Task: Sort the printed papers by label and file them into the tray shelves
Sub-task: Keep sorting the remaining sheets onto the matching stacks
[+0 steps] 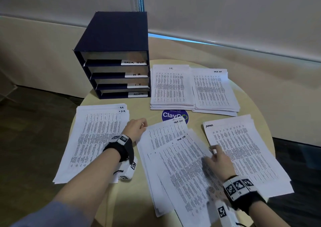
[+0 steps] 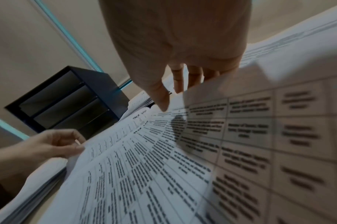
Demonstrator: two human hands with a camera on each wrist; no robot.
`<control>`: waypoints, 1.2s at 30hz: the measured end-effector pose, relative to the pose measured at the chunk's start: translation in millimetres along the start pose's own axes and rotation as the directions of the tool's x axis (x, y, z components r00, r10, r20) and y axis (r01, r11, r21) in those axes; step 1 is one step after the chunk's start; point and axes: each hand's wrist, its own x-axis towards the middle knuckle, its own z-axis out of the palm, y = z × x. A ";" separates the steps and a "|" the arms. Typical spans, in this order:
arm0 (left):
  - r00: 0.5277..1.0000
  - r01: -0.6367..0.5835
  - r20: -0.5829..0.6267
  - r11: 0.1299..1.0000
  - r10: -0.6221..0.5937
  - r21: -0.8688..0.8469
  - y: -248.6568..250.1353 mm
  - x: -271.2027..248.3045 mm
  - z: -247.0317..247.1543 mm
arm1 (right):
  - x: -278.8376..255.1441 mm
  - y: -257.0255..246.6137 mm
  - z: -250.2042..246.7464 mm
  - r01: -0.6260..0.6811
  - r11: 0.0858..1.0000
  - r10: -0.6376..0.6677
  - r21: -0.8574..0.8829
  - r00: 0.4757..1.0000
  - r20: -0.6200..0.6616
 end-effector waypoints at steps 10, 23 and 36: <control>0.988 -0.148 0.060 0.969 0.139 0.197 -0.8 -7.4 -3.5 | 28.9 -24.2 2.5 -0.131 0.983 0.133 0.131 0.991 -0.008; 0.913 -0.353 -0.102 0.889 0.396 0.291 -0.5 -21.8 -4.7 | 49.0 -42.5 15.0 -0.074 0.997 0.073 0.033 0.997 0.020; 0.965 -0.215 0.127 0.969 0.230 -0.118 5.9 -30.9 -8.8 | 57.9 -43.8 12.8 -0.087 0.872 0.105 0.482 0.994 -0.011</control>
